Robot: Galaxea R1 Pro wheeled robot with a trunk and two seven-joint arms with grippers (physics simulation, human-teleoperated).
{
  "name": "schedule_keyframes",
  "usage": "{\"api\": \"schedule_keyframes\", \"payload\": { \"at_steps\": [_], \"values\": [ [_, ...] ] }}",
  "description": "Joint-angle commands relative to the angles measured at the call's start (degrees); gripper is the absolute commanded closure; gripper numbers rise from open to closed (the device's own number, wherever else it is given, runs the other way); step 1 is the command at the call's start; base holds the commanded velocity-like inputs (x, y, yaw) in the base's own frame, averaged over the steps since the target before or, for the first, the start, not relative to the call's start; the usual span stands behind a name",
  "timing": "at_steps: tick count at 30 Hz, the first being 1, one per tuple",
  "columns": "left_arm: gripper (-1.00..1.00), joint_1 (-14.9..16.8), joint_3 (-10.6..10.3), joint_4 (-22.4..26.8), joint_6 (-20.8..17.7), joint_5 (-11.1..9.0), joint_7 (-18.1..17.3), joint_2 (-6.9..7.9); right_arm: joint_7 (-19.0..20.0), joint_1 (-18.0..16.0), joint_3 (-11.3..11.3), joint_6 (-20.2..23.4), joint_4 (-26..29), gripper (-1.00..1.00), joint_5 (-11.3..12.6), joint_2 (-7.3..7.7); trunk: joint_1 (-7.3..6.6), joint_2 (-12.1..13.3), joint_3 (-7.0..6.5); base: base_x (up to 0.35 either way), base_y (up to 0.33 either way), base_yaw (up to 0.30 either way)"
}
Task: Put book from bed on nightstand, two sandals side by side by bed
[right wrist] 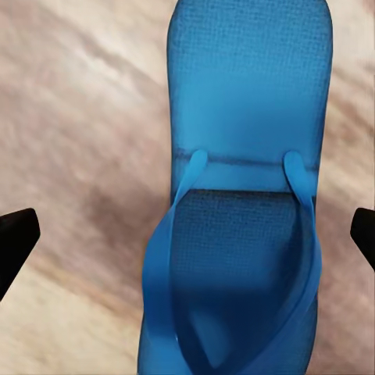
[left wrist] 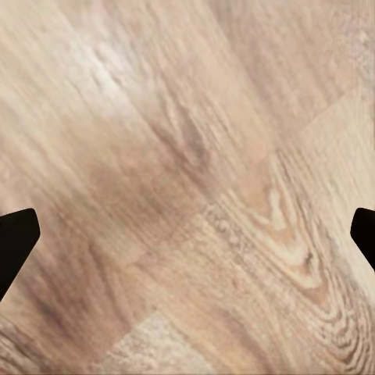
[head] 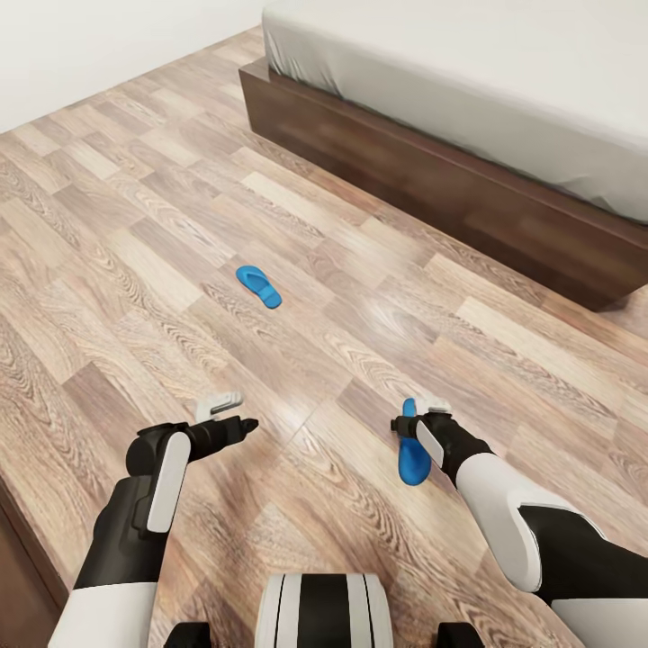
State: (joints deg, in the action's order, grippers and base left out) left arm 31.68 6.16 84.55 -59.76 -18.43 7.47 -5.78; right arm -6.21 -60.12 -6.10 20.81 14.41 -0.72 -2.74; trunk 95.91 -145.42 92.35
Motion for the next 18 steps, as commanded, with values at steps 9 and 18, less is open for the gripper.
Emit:
{"api": "schedule_keyframes", "payload": {
  "at_steps": [9, 18],
  "values": [
    [-1.00, 0.31, 0.08, 0.11, -0.24, -0.64, 0.50, -0.10, -0.14, 0.00, -0.41, 0.28, 0.17, -1.00, -0.07, 0.00, 0.09, -0.07, 0.93, 0.001, 0.000, 0.000],
    [-1.00, 0.31, 0.01, 0.17, -0.24, -0.71, 0.47, -0.03, -0.12, 0.00, -0.42, 0.26, 0.24, -1.00, -0.07, 0.01, 0.09, -0.07, 0.93, 0.000, 0.000, 0.000]
  ]
}}
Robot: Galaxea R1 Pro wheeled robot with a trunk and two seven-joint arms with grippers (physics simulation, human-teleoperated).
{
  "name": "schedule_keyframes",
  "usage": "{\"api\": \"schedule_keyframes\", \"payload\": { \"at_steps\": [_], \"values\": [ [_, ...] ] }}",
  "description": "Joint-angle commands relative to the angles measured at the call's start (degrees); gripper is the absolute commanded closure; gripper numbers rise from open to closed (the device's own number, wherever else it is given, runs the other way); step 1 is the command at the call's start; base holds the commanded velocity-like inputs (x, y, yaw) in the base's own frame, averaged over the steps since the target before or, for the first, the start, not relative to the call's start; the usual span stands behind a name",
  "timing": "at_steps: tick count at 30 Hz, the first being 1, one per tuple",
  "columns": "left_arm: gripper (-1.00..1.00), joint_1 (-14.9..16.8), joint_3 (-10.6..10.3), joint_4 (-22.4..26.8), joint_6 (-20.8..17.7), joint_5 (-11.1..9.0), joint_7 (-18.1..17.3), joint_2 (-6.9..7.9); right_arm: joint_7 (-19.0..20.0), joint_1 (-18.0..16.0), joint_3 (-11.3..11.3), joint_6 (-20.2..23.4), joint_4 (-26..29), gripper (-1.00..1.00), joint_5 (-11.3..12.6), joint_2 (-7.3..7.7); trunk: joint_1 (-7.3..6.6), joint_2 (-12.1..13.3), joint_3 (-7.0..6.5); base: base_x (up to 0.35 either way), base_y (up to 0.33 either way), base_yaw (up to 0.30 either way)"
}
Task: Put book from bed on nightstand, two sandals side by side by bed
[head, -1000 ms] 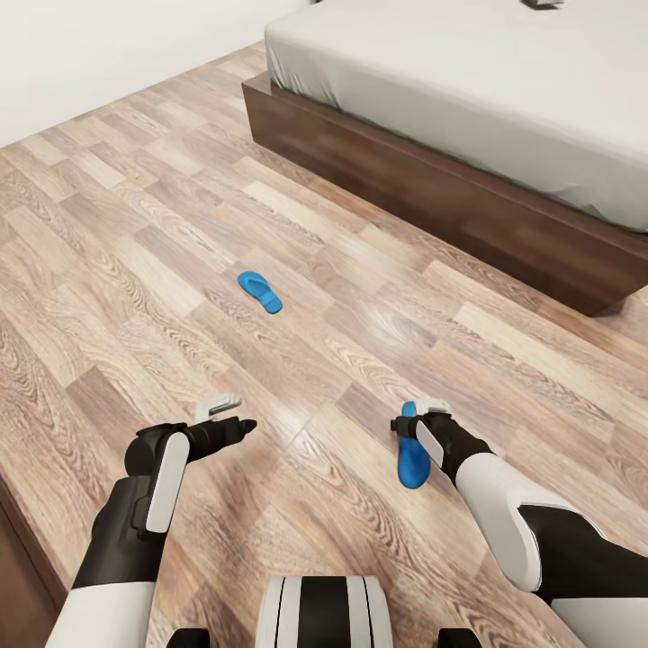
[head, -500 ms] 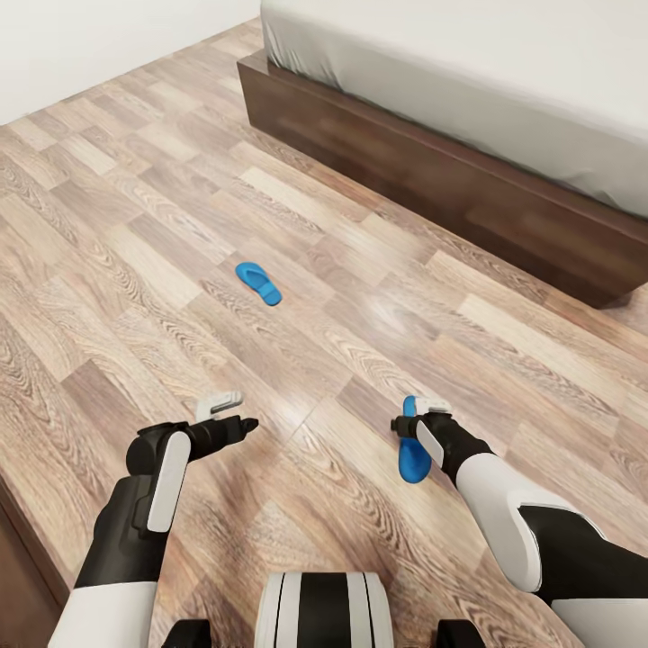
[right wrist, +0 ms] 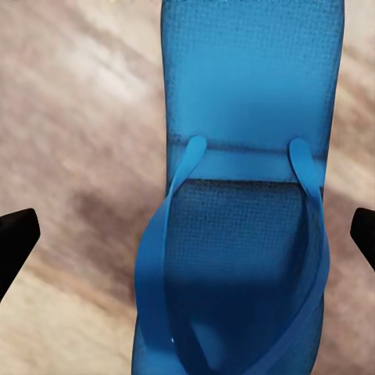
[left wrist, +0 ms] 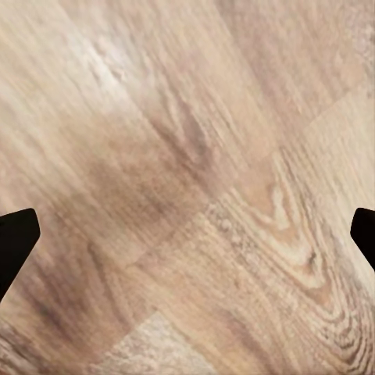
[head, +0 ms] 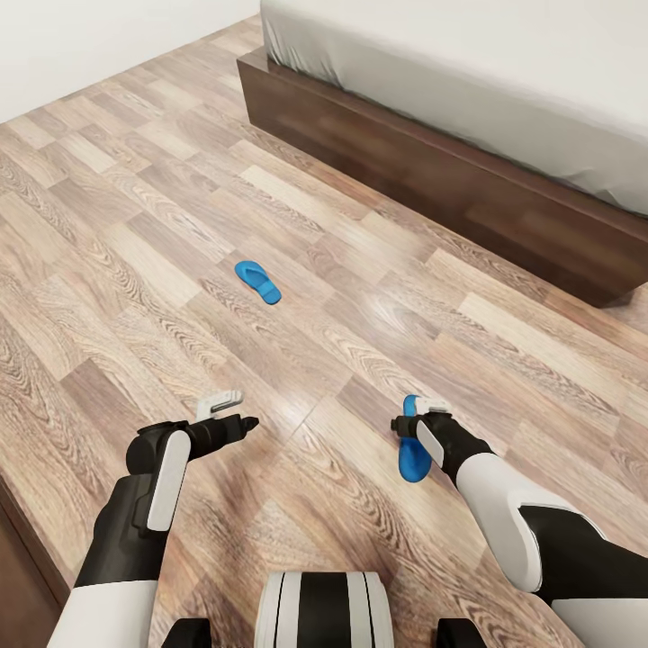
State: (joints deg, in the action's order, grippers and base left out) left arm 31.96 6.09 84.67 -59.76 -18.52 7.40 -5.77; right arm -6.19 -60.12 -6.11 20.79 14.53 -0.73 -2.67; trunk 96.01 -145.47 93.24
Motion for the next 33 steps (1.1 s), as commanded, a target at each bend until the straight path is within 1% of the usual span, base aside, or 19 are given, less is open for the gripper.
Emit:
{"api": "schedule_keyframes", "payload": {
  "at_steps": [1, 4, 10, 19, 30, 33],
  "values": [
    [-1.00, 0.03, 0.08, 0.05, -0.24, -0.62, 0.53, -0.04, -0.14, 0.00, -0.42, 0.27, 0.12, -1.00, -0.05, -0.05, -0.01, -0.01, 0.03, 0.000, 0.000, 0.000],
    [-1.00, 0.03, 0.07, 0.05, -0.24, -0.63, 0.54, -0.03, -0.14, 0.00, -0.44, 0.24, 0.14, -1.00, 0.00, -0.05, -0.01, -0.01, 0.03, 0.000, 0.000, 0.000],
    [-1.00, 0.03, 0.07, -0.01, -0.24, -0.60, 0.52, -0.05, -0.14, 0.00, -0.47, 0.28, 0.20, -1.00, 0.02, -0.05, 0.15, -0.09, 1.36, 0.000, 0.000, 0.000],
    [-1.00, 0.03, 0.06, 0.02, -0.24, -0.55, 0.52, -0.04, -0.14, 0.00, -0.54, 0.26, 0.25, -1.00, 0.09, -0.05, 0.15, -0.09, 1.36, 0.000, 0.000, -0.055],
    [-1.00, 0.03, 0.06, 0.01, -0.24, -0.55, 0.51, -0.03, -0.14, 0.07, -0.57, 0.21, 0.39, -1.00, 0.11, -0.05, 0.15, -0.09, 1.36, 0.000, 0.000, -0.011],
    [-1.00, 0.03, 0.06, 0.01, -0.24, -0.55, 0.55, -0.03, -0.14, 0.08, -0.57, 0.21, 0.40, -1.00, 0.11, -0.05, 0.22, -0.13, 2.03, 0.000, 0.000, -0.002]
  ]
}}
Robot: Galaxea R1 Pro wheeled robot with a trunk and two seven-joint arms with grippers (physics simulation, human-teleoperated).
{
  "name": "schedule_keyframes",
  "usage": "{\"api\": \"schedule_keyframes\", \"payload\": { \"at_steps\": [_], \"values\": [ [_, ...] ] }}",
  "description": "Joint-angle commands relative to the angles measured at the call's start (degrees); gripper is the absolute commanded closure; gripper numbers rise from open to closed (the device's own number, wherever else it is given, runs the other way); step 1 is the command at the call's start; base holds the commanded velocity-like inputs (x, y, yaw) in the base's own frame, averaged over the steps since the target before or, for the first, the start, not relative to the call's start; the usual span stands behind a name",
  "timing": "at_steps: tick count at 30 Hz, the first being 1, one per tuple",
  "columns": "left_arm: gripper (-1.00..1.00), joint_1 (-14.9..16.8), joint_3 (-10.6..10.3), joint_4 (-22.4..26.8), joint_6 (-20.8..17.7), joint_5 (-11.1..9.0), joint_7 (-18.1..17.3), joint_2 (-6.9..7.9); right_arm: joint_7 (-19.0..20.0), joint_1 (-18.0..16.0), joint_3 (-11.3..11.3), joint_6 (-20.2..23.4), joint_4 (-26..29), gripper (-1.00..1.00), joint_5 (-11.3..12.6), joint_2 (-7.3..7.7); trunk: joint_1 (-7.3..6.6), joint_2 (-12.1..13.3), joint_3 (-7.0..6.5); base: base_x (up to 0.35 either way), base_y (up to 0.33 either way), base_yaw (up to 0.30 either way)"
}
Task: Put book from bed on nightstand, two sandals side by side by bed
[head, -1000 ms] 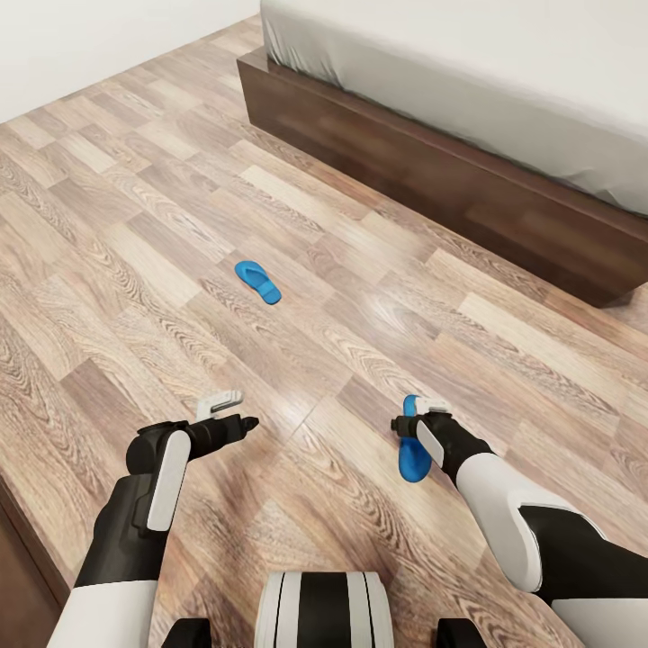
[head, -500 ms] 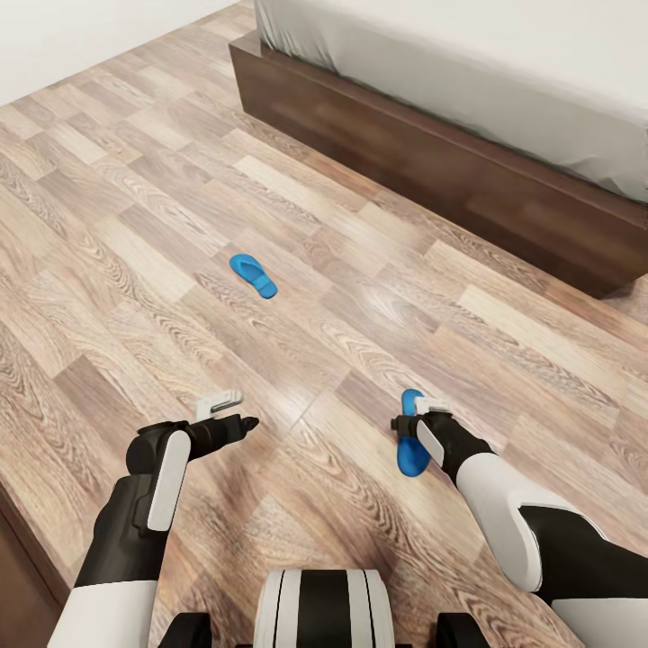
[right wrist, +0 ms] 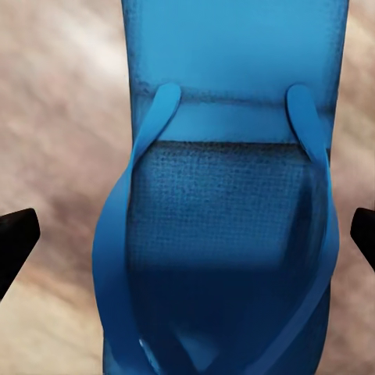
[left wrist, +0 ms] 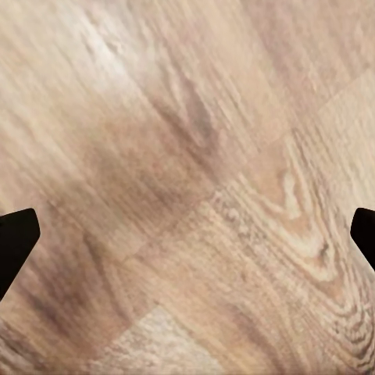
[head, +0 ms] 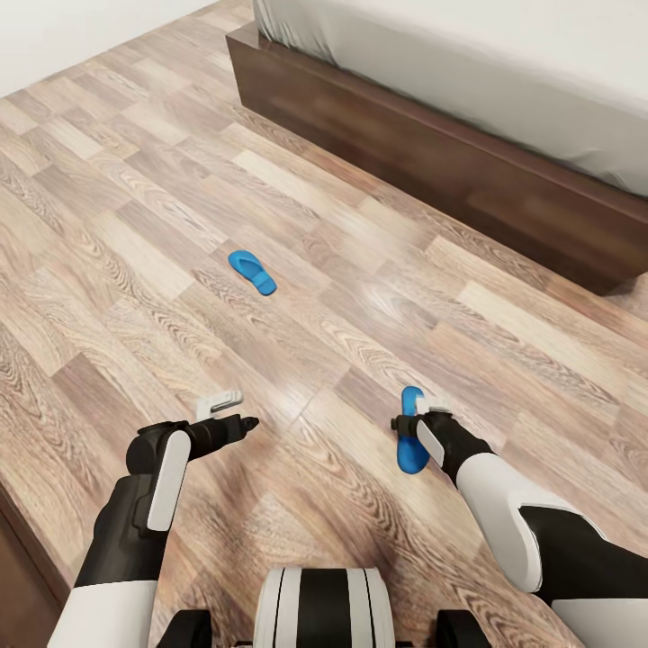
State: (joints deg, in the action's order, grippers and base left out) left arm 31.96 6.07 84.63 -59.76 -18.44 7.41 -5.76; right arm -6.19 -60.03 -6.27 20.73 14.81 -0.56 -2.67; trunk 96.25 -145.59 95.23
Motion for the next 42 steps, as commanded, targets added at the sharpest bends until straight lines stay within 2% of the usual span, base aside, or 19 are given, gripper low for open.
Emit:
{"api": "schedule_keyframes", "payload": {
  "at_steps": [1, 14, 15, 37, 42],
  "values": [
    [-1.00, 0.03, 0.08, 0.05, -0.24, -0.63, 0.55, -0.04, -0.14, 0.00, -0.40, 0.29, 0.12, -1.00, -0.05, -0.05, 0.01, -0.03, 0.26, 0.000, 0.000, -0.001],
    [-1.00, 0.03, 0.05, 0.09, -0.24, -0.62, 0.53, -0.04, -0.20, -0.07, -0.64, 0.44, 0.13, -1.00, 0.05, -0.02, 0.04, -0.04, 0.48, 0.000, 0.000, 0.000],
    [-1.00, 0.03, 0.06, 0.09, -0.24, -0.62, 0.52, -0.04, -0.21, -0.07, -0.64, 0.48, 0.13, 1.00, 0.05, -0.01, 0.04, -0.04, 0.48, 0.000, 0.000, 0.000],
    [-1.00, -0.20, 0.13, 0.03, -0.24, -0.62, 0.50, 0.02, -0.22, -0.27, -0.72, 0.91, 0.13, 1.00, 0.04, 0.30, 0.04, -0.04, 0.48, 0.000, 0.000, 0.000],
    [-1.00, -0.26, 0.13, 0.05, -0.24, -0.59, 0.50, 0.04, -0.42, -0.56, -1.08, 3.60, -0.24, 1.00, 0.27, 0.44, 0.04, -0.04, 0.48, 0.000, 0.000, 0.000]
  ]
}}
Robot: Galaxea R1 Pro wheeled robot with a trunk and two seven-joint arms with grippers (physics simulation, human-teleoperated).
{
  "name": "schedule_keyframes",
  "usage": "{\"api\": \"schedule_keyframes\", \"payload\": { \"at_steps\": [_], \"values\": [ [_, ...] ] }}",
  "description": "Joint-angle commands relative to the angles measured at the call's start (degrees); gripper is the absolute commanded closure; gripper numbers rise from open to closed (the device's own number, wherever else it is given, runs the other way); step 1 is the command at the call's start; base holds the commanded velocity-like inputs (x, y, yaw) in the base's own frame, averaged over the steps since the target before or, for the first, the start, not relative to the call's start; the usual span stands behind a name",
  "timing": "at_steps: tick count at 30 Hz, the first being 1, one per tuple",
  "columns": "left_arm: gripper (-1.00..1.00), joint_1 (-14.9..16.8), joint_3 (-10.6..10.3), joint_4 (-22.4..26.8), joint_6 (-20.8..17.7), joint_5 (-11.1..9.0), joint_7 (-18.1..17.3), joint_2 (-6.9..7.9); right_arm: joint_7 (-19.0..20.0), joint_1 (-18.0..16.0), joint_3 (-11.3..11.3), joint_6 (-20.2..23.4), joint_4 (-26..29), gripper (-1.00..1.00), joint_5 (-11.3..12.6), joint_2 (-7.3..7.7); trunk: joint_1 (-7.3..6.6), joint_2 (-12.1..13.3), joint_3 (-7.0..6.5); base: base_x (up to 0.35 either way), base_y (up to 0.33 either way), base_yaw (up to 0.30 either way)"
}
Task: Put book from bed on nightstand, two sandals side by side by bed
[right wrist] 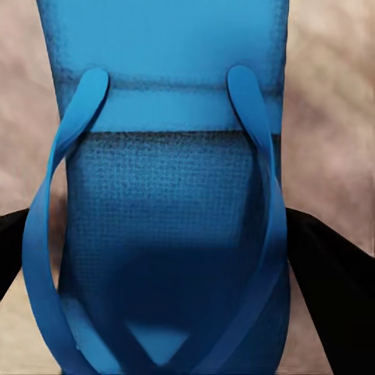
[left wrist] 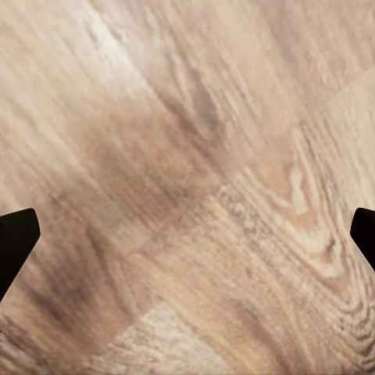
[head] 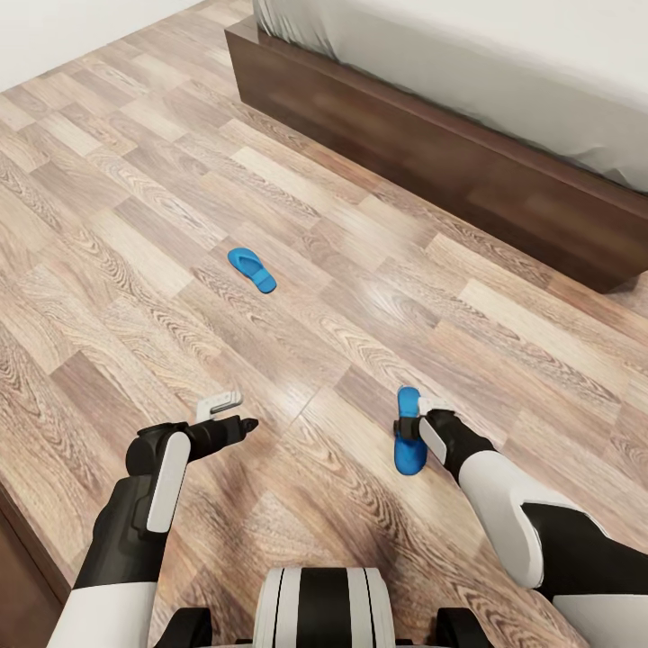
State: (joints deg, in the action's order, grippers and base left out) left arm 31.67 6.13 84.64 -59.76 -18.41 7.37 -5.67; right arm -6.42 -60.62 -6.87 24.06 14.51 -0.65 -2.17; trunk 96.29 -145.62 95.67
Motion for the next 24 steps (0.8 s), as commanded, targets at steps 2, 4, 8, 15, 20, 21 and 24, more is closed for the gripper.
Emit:
{"api": "schedule_keyframes", "payload": {
  "at_steps": [2, 4, 8, 15, 20, 21, 24],
  "values": [
    [-1.00, 0.01, 0.07, 0.06, -0.24, -0.64, 0.54, -0.04, -0.20, 0.00, -0.51, 0.61, 0.04, 1.00, 0.40, -0.02, 0.00, -0.01, 0.04, 0.000, 0.000, 0.000],
    [-1.00, -0.01, 0.05, 0.08, -0.24, -0.62, 0.54, -0.04, -0.23, -0.26, -0.55, 1.34, -0.18, 1.00, 0.45, 0.53, 0.00, -0.01, 0.04, 0.000, 0.000, 0.000],
    [-1.00, -0.03, 0.04, 0.07, -0.24, -0.60, 0.54, -0.04, -0.28, -0.69, -0.59, 2.04, -1.03, 1.00, 0.54, 1.79, 0.00, -0.01, 0.04, 0.000, 0.000, 0.000],
    [-1.00, -0.03, 0.06, 0.04, -0.24, -0.65, 0.54, -0.04, -0.28, -0.85, -0.60, 2.21, -2.80, 1.00, 0.62, 2.24, 0.00, -0.01, 0.04, 0.000, 0.000, 0.000],
    [-1.00, -0.08, 0.04, 0.01, -0.24, -0.61, 0.54, -0.04, -0.26, -0.84, -0.60, 2.22, -2.89, 1.00, 0.70, 2.27, 0.00, -0.01, 0.04, 0.000, 0.000, 0.000],
    [-1.00, -0.09, 0.07, 0.00, -0.24, -0.61, 0.54, -0.04, -0.26, -0.87, -0.60, 2.22, -2.90, 1.00, 0.72, 2.30, 0.00, -0.01, 0.04, 0.000, 0.000, 0.000],
    [-1.00, -0.11, 0.05, 0.02, -0.24, -0.63, 0.55, -0.04, -0.26, -0.86, -0.60, 2.22, -2.91, 1.00, 0.73, 2.29, 0.00, -0.01, 0.04, 0.000, 0.000, 0.000]
  ]
}}
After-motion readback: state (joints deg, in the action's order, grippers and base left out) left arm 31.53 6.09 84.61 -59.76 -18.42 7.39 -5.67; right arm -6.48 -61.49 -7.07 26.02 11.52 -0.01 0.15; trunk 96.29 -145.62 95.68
